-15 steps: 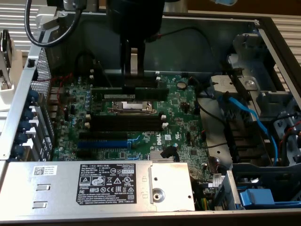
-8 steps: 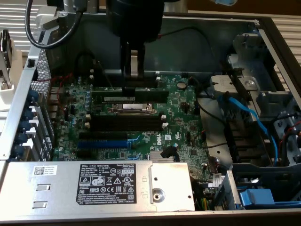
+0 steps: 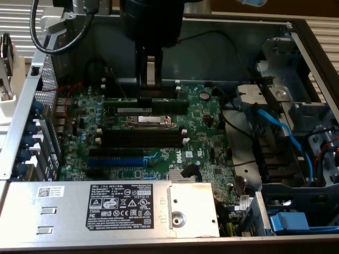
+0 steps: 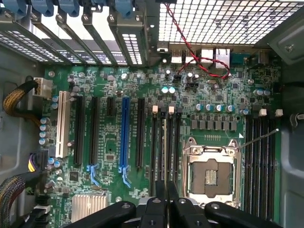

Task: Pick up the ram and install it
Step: 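Insert the ram into the slot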

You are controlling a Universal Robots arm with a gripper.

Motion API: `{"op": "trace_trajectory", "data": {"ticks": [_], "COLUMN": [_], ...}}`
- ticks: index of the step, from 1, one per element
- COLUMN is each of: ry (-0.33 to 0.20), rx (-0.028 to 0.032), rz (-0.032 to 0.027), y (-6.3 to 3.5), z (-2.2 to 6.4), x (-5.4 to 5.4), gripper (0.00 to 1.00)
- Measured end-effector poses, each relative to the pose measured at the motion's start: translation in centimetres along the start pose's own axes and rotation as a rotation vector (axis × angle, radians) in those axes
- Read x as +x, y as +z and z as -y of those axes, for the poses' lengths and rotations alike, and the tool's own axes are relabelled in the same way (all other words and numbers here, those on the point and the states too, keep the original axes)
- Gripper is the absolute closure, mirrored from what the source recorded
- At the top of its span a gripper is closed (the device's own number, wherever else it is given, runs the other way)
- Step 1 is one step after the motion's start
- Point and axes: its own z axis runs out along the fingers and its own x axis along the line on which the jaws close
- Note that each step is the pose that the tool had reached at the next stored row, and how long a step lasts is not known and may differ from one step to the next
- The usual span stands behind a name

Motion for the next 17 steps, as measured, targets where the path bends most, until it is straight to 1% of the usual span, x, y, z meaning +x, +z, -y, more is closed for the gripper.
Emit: {"op": "trace_trajectory", "data": {"ticks": [3, 5, 11, 17], "ry": [0.000, -0.001, -0.001, 0.002], "rx": [-0.0012, -0.0031, -0.0032, -0.0033], "rz": [-0.0001, 0.0000, -0.0004, -0.0004], "y": [0.37, 0.59, 1.40, 1.78], "z": [0.02, 0.03, -0.25, -0.29], "x": [0.0, 0.0, 0.0, -0.1], "gripper": [0.88, 0.88, 0.88, 0.88]}}
